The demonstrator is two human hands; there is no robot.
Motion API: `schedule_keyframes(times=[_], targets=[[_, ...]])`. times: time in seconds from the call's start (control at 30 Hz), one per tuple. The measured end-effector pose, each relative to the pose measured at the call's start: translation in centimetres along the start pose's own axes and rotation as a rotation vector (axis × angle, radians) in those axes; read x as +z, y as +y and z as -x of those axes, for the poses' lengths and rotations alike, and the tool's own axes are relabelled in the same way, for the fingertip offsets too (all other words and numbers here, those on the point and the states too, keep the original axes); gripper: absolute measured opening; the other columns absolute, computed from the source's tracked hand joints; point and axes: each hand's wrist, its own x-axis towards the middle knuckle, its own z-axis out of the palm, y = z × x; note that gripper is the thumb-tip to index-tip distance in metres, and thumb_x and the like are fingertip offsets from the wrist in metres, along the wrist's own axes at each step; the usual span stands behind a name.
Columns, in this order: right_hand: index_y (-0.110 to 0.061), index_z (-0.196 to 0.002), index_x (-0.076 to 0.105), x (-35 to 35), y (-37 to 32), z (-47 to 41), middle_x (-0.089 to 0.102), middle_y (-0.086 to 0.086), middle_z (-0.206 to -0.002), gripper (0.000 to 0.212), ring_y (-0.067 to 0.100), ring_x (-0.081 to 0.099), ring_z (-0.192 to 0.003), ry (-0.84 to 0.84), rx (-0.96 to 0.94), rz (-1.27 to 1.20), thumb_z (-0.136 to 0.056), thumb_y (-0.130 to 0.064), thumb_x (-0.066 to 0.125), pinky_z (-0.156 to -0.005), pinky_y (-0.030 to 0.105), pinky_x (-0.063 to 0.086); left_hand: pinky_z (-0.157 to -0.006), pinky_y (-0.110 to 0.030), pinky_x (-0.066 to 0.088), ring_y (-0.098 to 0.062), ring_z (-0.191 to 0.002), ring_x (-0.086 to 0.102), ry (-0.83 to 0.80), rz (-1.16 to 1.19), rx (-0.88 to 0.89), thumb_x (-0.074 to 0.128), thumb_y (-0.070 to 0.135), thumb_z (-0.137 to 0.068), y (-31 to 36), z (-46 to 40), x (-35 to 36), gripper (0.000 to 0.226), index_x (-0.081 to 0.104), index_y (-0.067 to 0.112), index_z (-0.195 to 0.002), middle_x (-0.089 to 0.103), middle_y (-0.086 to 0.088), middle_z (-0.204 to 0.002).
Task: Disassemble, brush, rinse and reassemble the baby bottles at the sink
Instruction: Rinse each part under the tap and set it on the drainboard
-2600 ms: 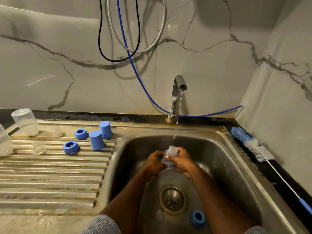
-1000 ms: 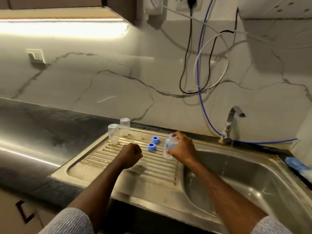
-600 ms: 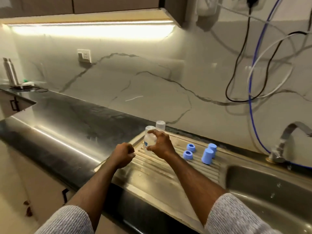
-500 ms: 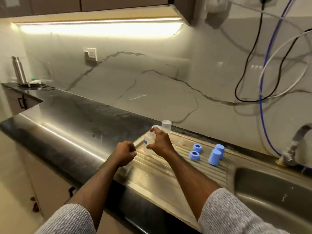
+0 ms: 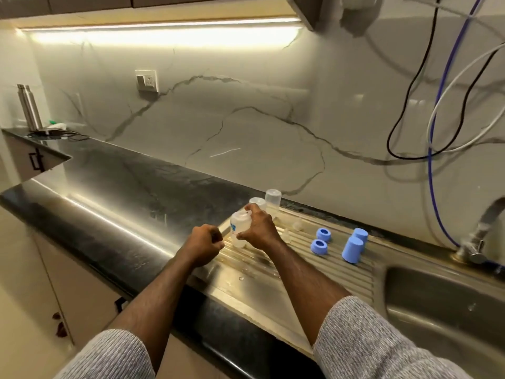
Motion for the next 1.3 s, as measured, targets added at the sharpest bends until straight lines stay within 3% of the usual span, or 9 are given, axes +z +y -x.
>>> schedule_keyframes(times=[0.07, 0.23, 0.43, 0.57, 0.77, 0.9, 1.03, 1.13, 1.3], targets=[[-0.021, -0.138, 0.043, -0.5, 0.3, 0.3, 0.055, 0.008, -0.139, 0.081, 0.027, 0.055, -0.128, 0.015, 0.008, -0.006, -0.072, -0.011, 0.089, -0.103, 0.04, 0.05, -0.066, -0.017, 0.046, -0.002, -0.075, 0.062, 0.008, 0.001, 0.012, 0.076, 0.015, -0.088, 0.6, 0.3, 0.0, 0.007, 0.071, 0.019, -0.087, 0.069, 0.003, -0.087], [-0.021, -0.132, 0.048, -3.2, 2.0, 1.9, 0.056, 0.008, -0.136, 0.073, 0.025, 0.056, -0.123, 0.055, 0.008, -0.035, -0.072, -0.013, 0.089, -0.1, 0.039, 0.053, -0.083, -0.027, 0.056, -0.012, -0.086, 0.069, 0.018, 0.037, 0.05, 0.076, 0.011, -0.087, 3.1, 1.0, 0.7, 0.01, 0.077, 0.01, -0.097, 0.072, 0.002, -0.094], [-0.022, -0.106, 0.064, -8.6, 8.4, 6.2, 0.065, -0.002, -0.111, 0.043, 0.013, 0.061, -0.098, 0.116, 0.023, -0.087, -0.071, -0.012, 0.086, -0.078, 0.02, 0.05, -0.078, -0.027, 0.056, -0.006, -0.077, 0.066, -0.041, 0.088, 0.111, 0.077, 0.008, -0.086, 7.6, 2.1, 4.2, 0.02, 0.07, 0.024, -0.076, 0.07, 0.005, -0.08], [-0.023, -0.094, 0.069, -13.3, 14.3, 10.6, 0.069, -0.001, -0.097, 0.026, 0.011, 0.063, -0.087, 0.203, 0.082, -0.07, -0.075, -0.006, 0.077, -0.078, 0.022, 0.049, -0.081, -0.033, 0.058, -0.015, -0.078, 0.07, -0.102, 0.132, 0.205, 0.078, 0.01, -0.085, 12.6, 2.3, 9.1, 0.004, 0.076, 0.013, -0.082, 0.075, -0.004, -0.081], [-0.016, -0.086, 0.073, -20.8, 23.4, 17.4, 0.068, -0.005, -0.075, 0.017, 0.004, 0.059, -0.065, 0.221, 0.227, 0.032, -0.075, -0.006, 0.08, -0.068, 0.02, 0.049, -0.074, -0.044, 0.058, -0.025, -0.066, 0.065, -0.201, 0.215, 0.326, 0.076, 0.008, -0.081, 21.9, 4.1, 19.4, 0.01, 0.073, 0.002, -0.073, 0.072, -0.013, -0.072], [-0.017, -0.086, 0.074, -24.9, 29.2, 22.1, 0.074, 0.002, -0.081, 0.021, 0.004, 0.065, -0.069, 0.083, 0.31, 0.122, -0.077, 0.002, 0.074, -0.071, 0.024, 0.056, -0.074, -0.038, 0.055, -0.027, -0.076, 0.071, -0.324, 0.219, 0.458, 0.073, 0.009, -0.084, 27.6, 6.1, 26.0, 0.009, 0.076, 0.003, -0.078, 0.075, -0.012, -0.077], [-0.016, -0.092, 0.077, -26.2, 32.8, 24.6, 0.075, 0.001, -0.09, 0.025, 0.006, 0.067, -0.075, -0.313, 0.38, 0.259, -0.075, 0.002, 0.077, -0.063, 0.014, 0.051, -0.069, -0.028, 0.05, -0.015, -0.068, 0.067, -0.421, 0.2, 0.496, 0.073, 0.015, -0.087, 30.8, 7.9, 31.1, 0.015, 0.075, 0.004, -0.077, 0.072, -0.007, -0.074], [-0.021, -0.1, 0.077, -25.6, 34.0, 25.2, 0.075, -0.001, -0.101, 0.028, 0.015, 0.07, -0.091, -0.539, 0.398, 0.314, -0.077, -0.004, 0.077, -0.078, 0.027, 0.058, -0.075, -0.029, 0.055, -0.012, -0.074, 0.067, -0.479, 0.184, 0.478, 0.071, 0.013, -0.089, 31.8, 8.3, 33.7, 0.012, 0.074, 0.004, -0.082, 0.072, -0.006, -0.081], [-0.02, -0.107, 0.075, -23.9, 35.1, 24.1, 0.075, 0.005, -0.098, 0.033, 0.015, 0.07, -0.078, -0.669, 0.465, 0.296, -0.076, -0.012, 0.085, -0.071, 0.03, 0.061, -0.084, -0.037, 0.06, -0.016, -0.08, 0.069, -0.488, 0.206, 0.376, 0.069, 0.01, -0.09, 32.8, 7.3, 36.7, 0.008, 0.073, 0.005, -0.084, 0.072, -0.007, -0.083]])
